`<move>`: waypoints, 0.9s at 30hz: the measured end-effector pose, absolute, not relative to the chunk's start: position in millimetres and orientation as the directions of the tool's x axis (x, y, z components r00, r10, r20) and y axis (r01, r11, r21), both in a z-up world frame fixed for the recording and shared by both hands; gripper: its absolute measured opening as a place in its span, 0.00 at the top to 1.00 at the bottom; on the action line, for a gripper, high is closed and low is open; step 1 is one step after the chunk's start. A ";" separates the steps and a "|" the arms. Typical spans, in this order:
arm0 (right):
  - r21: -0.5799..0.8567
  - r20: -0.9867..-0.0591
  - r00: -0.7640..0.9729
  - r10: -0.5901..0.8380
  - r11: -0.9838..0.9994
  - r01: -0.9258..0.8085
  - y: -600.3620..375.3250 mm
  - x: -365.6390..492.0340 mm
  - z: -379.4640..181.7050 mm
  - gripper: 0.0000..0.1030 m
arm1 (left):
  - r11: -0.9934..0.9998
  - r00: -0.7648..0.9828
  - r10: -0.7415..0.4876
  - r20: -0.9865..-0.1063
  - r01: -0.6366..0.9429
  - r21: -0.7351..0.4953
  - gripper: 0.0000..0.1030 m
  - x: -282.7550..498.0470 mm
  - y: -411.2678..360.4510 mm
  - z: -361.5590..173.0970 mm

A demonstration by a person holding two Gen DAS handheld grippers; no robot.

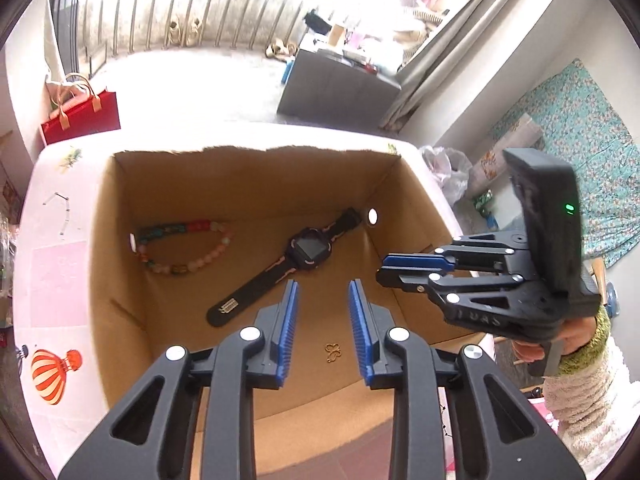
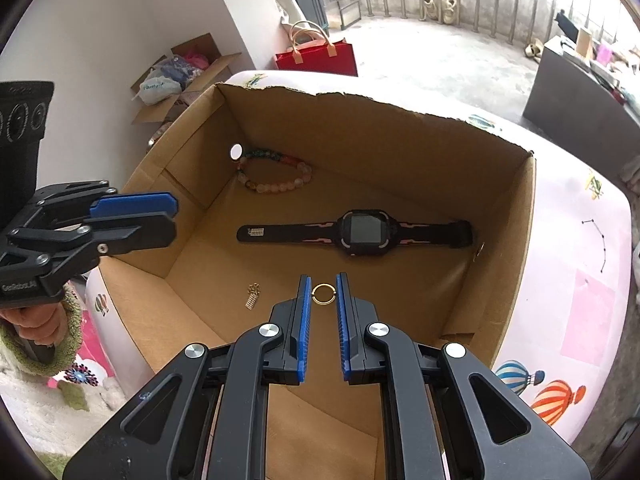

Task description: Organize jewelry

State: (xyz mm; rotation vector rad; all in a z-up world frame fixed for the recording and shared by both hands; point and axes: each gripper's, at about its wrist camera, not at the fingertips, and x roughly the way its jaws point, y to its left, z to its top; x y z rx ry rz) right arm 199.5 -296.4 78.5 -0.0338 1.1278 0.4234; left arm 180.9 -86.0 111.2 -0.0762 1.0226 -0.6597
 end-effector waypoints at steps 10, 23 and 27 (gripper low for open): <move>0.213 -0.863 0.377 0.337 0.918 -0.335 -292.3 199.7 84.2 0.86 | 0.823 0.477 -0.543 -0.692 0.468 -0.323 0.63 135.2 -47.4 134.6; 0.247 -0.736 0.570 0.367 0.928 -0.278 -308.0 137.3 132.2 0.85 | 0.848 0.586 -0.494 -0.642 0.487 -0.208 0.50 73.9 -15.1 143.1; 0.287 -0.660 0.643 0.389 0.921 -0.262 -307.8 87.2 139.7 0.79 | 0.841 0.595 -0.483 -0.642 0.520 -0.150 0.35 47.9 -16.7 132.0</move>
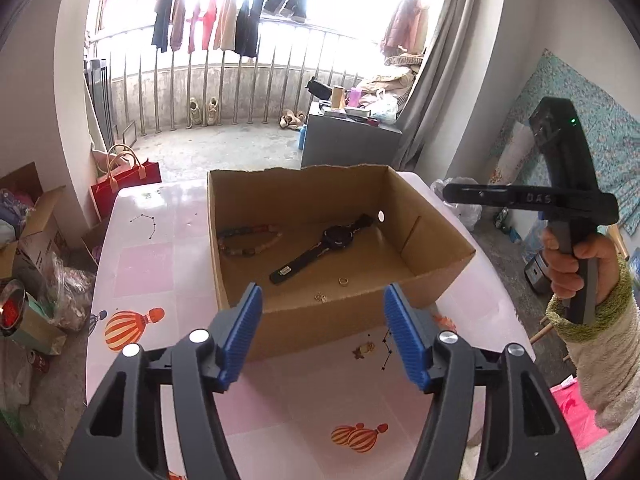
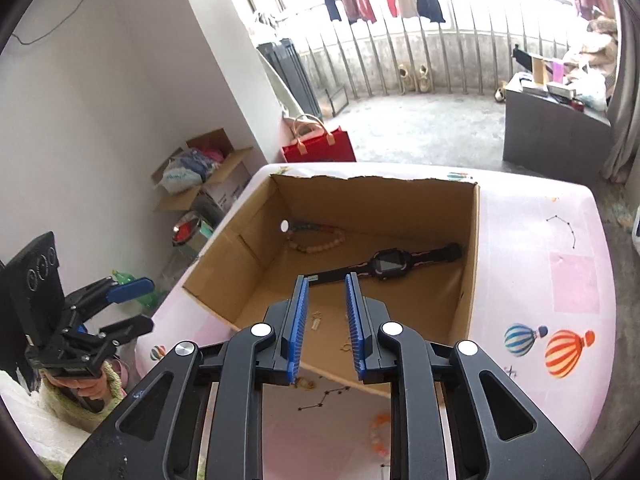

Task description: Organize jewelry

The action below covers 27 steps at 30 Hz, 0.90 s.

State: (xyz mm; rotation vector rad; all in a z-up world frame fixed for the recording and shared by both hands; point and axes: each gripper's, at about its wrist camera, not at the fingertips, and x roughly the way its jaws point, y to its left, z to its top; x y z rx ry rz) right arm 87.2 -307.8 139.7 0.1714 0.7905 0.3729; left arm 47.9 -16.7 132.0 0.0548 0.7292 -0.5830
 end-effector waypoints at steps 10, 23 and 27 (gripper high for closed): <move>0.314 -0.748 0.584 0.315 0.943 -0.107 -269.3 6.6 13.5 0.73 | 0.845 0.496 -0.363 -0.789 0.533 -0.054 0.28 9.7 -46.3 19.7; 0.353 -0.723 0.613 0.320 0.933 -0.071 -275.7 -8.9 -15.7 0.73 | 0.785 0.580 -0.367 -0.727 0.613 0.093 0.48 21.3 -92.0 2.3; 0.340 -0.735 0.597 0.322 0.937 -0.087 -273.0 -8.7 -21.0 0.73 | 0.743 0.567 -0.363 -0.739 0.655 0.139 0.52 30.9 -105.6 0.3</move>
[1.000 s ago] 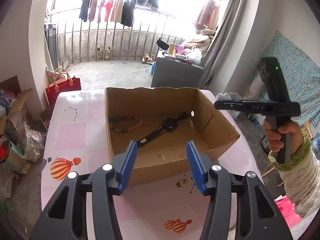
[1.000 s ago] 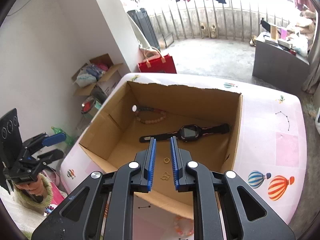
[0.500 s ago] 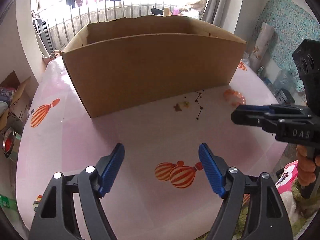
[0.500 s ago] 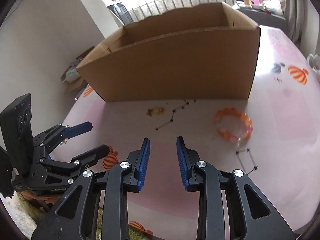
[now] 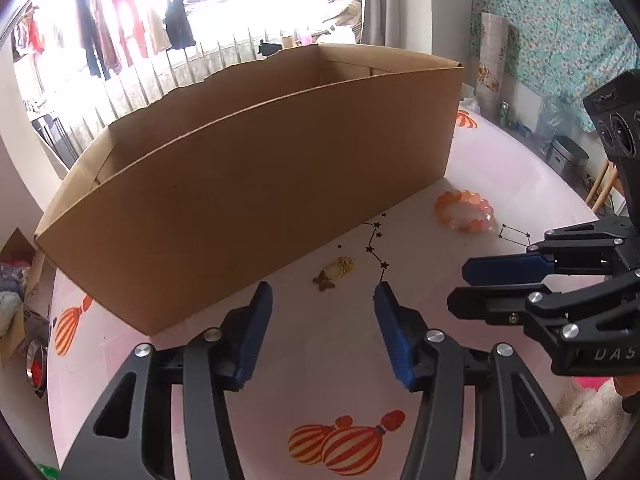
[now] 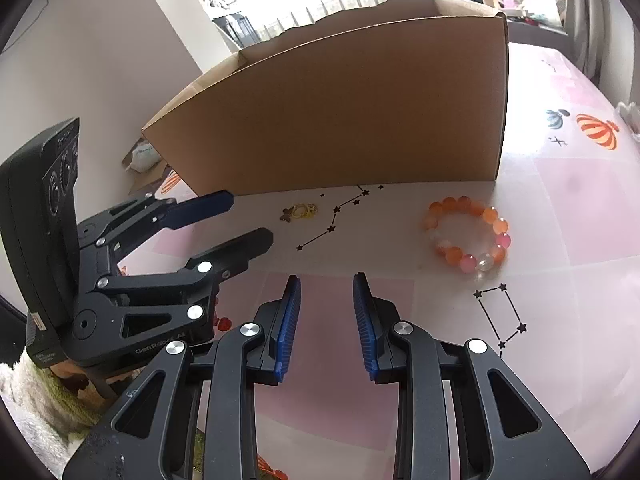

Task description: Organize jewelry

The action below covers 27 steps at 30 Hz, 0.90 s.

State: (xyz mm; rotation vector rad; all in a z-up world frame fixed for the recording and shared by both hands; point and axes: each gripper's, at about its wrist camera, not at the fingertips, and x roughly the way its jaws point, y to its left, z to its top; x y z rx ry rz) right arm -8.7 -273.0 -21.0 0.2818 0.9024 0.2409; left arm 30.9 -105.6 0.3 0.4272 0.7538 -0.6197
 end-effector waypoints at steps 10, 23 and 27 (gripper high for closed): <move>0.382 -0.694 0.614 0.377 0.915 -0.130 -280.7 -11.8 -19.3 0.73 | 0.679 0.491 -0.347 -0.799 0.719 0.147 0.77 54.0 -114.7 -13.2; 0.437 -0.670 0.609 0.424 0.889 -0.137 -292.6 -9.6 -19.9 0.73 | 0.628 0.415 -0.412 -0.811 0.774 0.076 0.89 62.7 -102.8 -19.3; 0.446 -0.688 0.587 0.427 0.887 -0.122 -295.6 -11.5 -28.0 0.73 | 0.653 0.414 -0.401 -0.817 0.755 0.063 0.89 57.7 -97.8 -17.9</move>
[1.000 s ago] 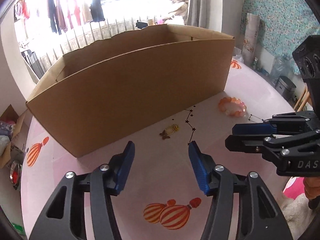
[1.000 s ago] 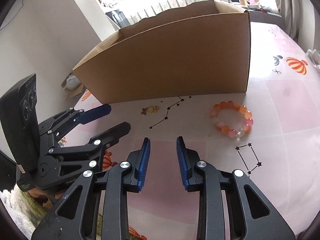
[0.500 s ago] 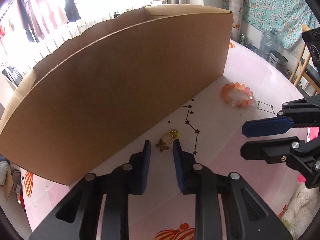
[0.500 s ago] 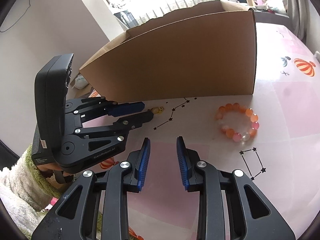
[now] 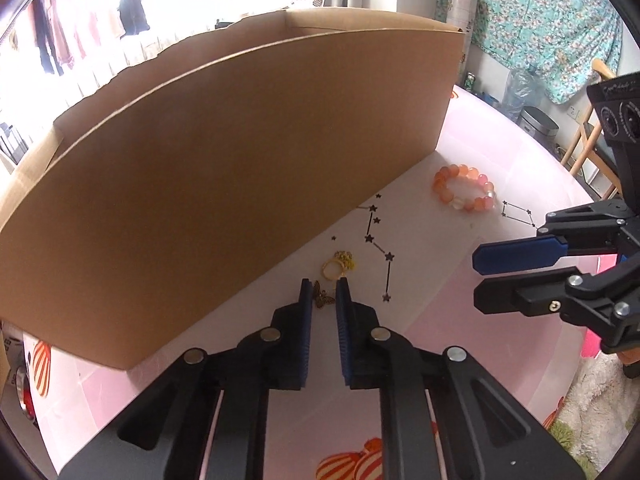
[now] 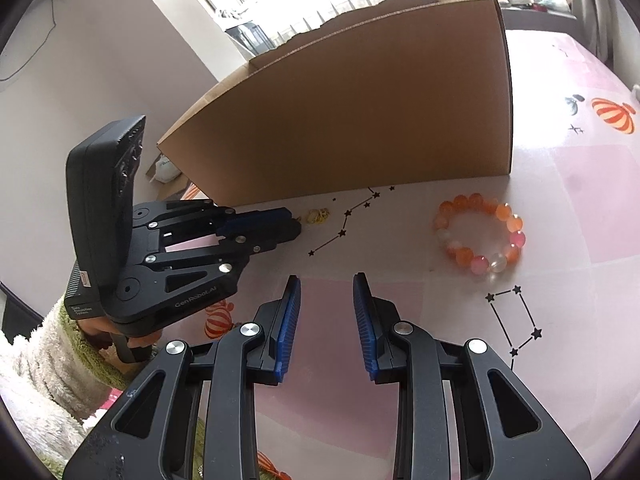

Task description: Organize jewelry

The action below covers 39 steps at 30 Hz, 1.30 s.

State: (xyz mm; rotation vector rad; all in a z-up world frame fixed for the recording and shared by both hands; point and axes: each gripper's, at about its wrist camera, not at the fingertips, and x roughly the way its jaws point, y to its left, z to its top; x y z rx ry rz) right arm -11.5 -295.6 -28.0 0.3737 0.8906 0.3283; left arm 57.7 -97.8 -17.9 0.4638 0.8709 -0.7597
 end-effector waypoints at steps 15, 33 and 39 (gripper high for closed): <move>0.381 -0.725 0.575 0.380 0.916 -0.124 -273.8 -8.6 -26.5 0.73 | 0.775 0.477 -0.356 -0.804 0.631 0.031 0.89 32.0 -55.3 -15.1; 0.275 -0.774 0.590 0.228 0.961 -0.011 -244.2 -13.2 -15.5 0.58 | 0.775 0.488 -0.403 -0.774 0.631 -0.006 0.89 42.8 -45.3 -18.0; 0.252 -0.778 0.598 0.192 0.968 0.018 -247.9 -31.8 -11.6 0.50 | 0.786 0.512 -0.388 -0.766 0.618 0.014 0.89 37.1 -45.1 -18.0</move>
